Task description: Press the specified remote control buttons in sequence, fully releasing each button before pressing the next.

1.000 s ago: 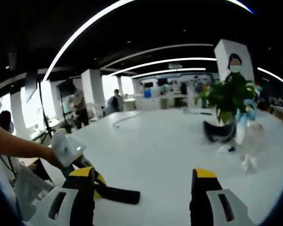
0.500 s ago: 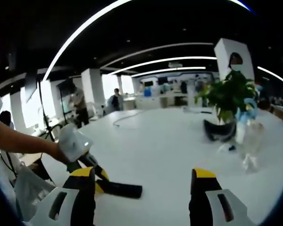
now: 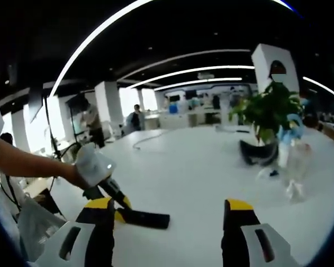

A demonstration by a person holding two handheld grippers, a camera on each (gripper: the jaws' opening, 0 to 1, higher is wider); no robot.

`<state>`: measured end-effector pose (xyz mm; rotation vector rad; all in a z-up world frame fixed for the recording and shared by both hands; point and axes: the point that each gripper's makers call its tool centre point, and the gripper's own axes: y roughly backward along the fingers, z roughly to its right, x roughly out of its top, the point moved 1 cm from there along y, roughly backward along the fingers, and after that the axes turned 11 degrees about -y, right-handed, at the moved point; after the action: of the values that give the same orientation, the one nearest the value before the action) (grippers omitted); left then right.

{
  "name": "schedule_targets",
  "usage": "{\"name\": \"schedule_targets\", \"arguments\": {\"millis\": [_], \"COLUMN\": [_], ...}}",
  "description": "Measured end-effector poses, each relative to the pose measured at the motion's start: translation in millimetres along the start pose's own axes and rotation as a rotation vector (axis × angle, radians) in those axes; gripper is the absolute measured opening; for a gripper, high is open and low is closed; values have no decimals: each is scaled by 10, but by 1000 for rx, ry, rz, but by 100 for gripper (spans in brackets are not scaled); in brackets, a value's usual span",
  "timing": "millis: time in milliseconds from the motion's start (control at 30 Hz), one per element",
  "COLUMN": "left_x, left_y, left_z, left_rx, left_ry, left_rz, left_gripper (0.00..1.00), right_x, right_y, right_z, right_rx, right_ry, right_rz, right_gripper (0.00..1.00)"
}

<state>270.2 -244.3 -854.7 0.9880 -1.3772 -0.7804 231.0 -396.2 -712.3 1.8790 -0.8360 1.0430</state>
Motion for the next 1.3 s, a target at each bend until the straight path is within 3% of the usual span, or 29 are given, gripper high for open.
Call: {"name": "schedule_targets", "arguments": {"millis": [567,1300], "left_x": [-8,1], "left_y": [-17,-51], "left_z": [-189,-418], "left_rx": [-2,-7], "left_ry": [7,53], "left_rz": [-4,-95], "left_gripper": [24,24], "right_x": [-11,-53], "right_y": [-1,-14], "right_z": [3,6], "right_rx": [2,-1], "right_ry": [-7,-5], "right_rz": [-9,-31], "right_gripper": [77,75]}}
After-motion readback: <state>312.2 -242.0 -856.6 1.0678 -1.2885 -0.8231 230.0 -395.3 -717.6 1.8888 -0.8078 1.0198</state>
